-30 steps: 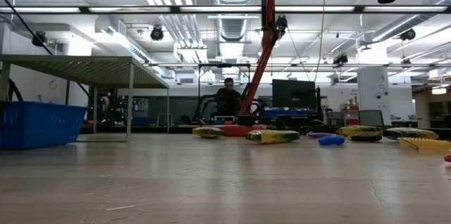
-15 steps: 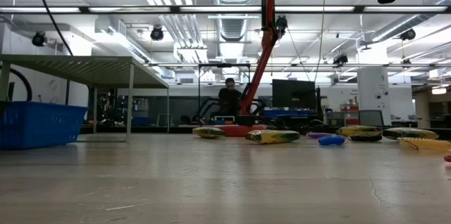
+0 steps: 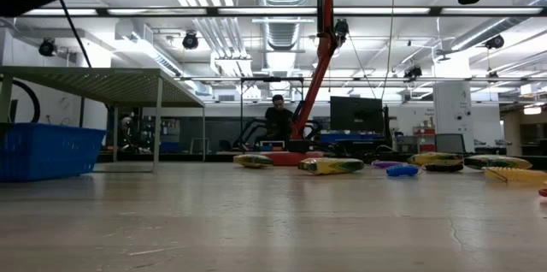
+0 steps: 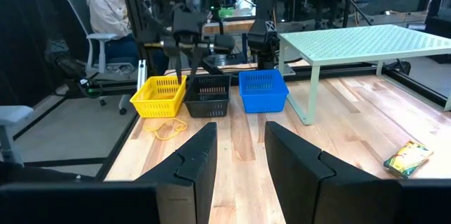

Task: Pick & Place Office Desk Supplies
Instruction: Put the yellow rubber band into the yellow bin

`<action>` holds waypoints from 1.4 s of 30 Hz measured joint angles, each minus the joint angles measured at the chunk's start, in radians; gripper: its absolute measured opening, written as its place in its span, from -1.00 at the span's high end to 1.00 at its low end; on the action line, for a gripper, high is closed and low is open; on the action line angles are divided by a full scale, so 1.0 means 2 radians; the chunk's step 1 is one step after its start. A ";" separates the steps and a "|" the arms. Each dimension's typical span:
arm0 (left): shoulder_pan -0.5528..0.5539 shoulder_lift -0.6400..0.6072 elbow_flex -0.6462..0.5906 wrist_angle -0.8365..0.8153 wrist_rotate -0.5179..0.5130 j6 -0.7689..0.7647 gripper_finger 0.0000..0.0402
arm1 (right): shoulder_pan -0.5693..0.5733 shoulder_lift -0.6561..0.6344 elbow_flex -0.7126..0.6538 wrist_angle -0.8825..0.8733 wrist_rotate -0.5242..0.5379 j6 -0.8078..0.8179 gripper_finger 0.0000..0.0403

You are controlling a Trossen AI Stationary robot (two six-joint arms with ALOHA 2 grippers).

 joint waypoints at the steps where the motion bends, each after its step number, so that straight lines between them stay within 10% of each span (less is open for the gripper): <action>1: 0.000 0.007 0.000 0.007 0.001 -0.002 0.52 | 0.000 0.000 0.000 0.000 0.000 0.000 0.42; 21: -0.002 0.084 0.000 0.056 0.014 0.019 0.48 | 0.000 0.000 0.000 0.000 0.000 0.000 0.42; 42: -0.002 0.091 -0.004 0.076 0.041 0.042 -0.39 | 0.000 0.000 0.000 0.000 0.000 0.000 0.42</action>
